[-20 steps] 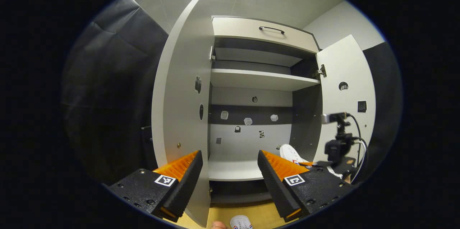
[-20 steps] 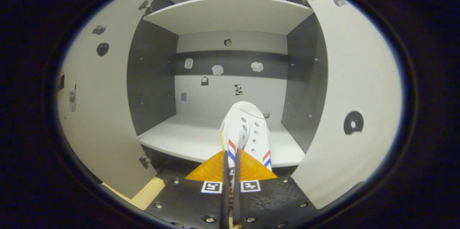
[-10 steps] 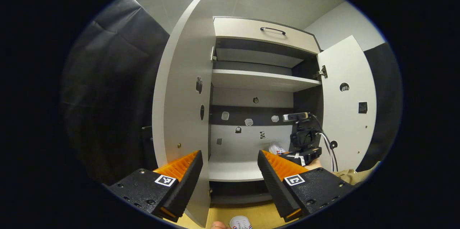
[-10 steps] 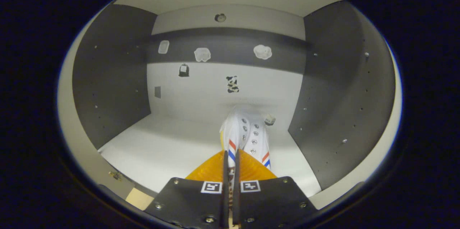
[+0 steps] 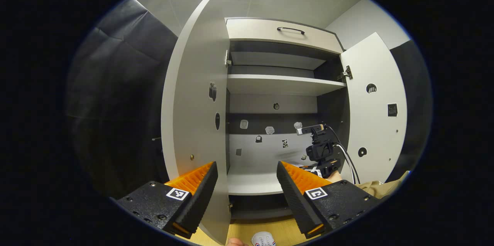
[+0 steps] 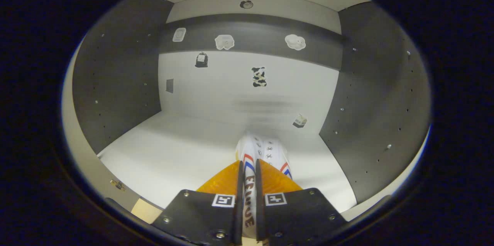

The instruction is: Grab one shoe with the right hand and put it into the shoe cabinet, grab the other shoe with the left hand and put it into the shoe cabinet; then close the right door with the right hand and the left door with the left hand.

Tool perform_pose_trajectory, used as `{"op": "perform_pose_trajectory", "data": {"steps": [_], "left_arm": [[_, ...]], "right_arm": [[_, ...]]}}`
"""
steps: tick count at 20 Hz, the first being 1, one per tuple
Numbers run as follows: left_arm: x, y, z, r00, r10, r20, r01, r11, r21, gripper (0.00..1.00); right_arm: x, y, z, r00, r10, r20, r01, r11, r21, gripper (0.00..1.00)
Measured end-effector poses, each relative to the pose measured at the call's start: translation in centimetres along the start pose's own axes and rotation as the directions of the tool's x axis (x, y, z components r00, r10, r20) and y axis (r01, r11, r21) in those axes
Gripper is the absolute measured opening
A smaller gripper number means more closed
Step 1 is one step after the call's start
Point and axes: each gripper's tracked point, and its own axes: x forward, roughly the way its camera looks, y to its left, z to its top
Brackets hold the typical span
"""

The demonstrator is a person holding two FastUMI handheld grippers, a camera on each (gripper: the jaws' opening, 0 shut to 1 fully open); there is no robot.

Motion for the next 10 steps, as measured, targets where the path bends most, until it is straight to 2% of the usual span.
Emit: {"op": "perform_pose_trajectory", "data": {"steps": [2, 3, 6, 10], "left_arm": [[0.0, 0.0, -0.1, 1.0, 0.002, -0.005, -0.002, 1.0, 0.012, 0.94], [0.1, 0.0, -0.1, 1.0, 0.003, -0.004, -0.003, 1.0, 0.015, 0.94], [0.4, -0.6, -0.6, 1.0, -0.01, -0.007, 0.011, 1.0, 0.025, 0.94], [0.9, -2.7, -3.2, 0.996, -0.059, -0.063, 0.06, 0.998, 0.003, 0.94]], "right_arm": [[-1.7, -0.8, 1.6, 0.998, -0.024, 0.054, 0.025, 0.999, -0.023, 0.12], [-2.9, -1.1, 2.6, 0.996, -0.032, 0.086, 0.035, 0.999, -0.031, 0.15], [-7.9, -0.9, 5.6, 0.985, -0.011, 0.171, 0.012, 1.0, -0.009, 0.14], [-16.4, -0.9, 9.3, 0.957, 0.021, 0.291, -0.031, 0.999, 0.032, 0.14]]}}
